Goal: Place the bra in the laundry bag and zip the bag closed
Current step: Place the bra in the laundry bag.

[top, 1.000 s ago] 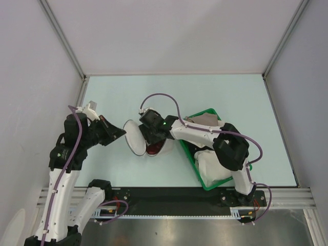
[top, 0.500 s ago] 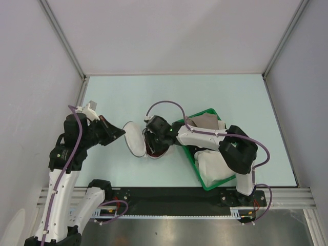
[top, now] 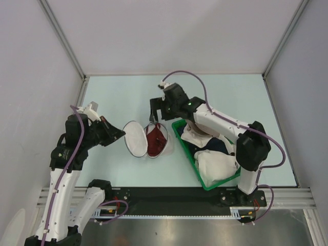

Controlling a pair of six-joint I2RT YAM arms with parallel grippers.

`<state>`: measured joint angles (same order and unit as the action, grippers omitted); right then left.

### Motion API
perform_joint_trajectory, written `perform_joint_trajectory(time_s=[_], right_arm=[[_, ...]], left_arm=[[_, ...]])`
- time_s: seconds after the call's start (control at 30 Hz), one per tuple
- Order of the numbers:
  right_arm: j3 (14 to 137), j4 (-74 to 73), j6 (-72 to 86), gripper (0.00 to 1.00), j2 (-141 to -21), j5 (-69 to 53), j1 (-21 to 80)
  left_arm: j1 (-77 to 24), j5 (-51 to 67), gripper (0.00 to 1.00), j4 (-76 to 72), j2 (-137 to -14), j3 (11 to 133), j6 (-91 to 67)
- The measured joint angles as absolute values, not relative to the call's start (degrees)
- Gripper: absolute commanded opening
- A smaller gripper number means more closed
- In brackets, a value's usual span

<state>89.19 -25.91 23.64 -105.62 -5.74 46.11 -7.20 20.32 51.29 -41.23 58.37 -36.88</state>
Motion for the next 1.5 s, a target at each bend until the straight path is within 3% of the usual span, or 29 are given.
perform_joint_trajectory(time_s=[0.2,0.4,0.57,0.9,1.5], right_arm=[[91.83,-24.73,23.68,1.00,-105.08,-12.69,37.15],[94.39,-23.40,27.31,1.00,-114.13,-24.43,31.40],[86.24,-18.11,34.39,0.99,-115.18,-27.35,31.42],[72.40,-0.91,53.69,1.00,-109.60,-27.24,32.62],[63.40,7.51,76.18,1.00,-105.06,-13.47,41.63]], left_arm=[[-7.20,20.36,0.00,51.09,-41.63,57.95,-35.46],[-7.20,21.08,0.00,51.05,-41.98,57.93,-34.46],[-7.20,21.19,0.00,51.05,-41.89,57.84,-34.13],[-7.20,9.08,0.00,56.51,-39.03,59.40,-34.37],[-7.20,-3.03,0.00,62.81,-33.56,61.67,-35.07]])
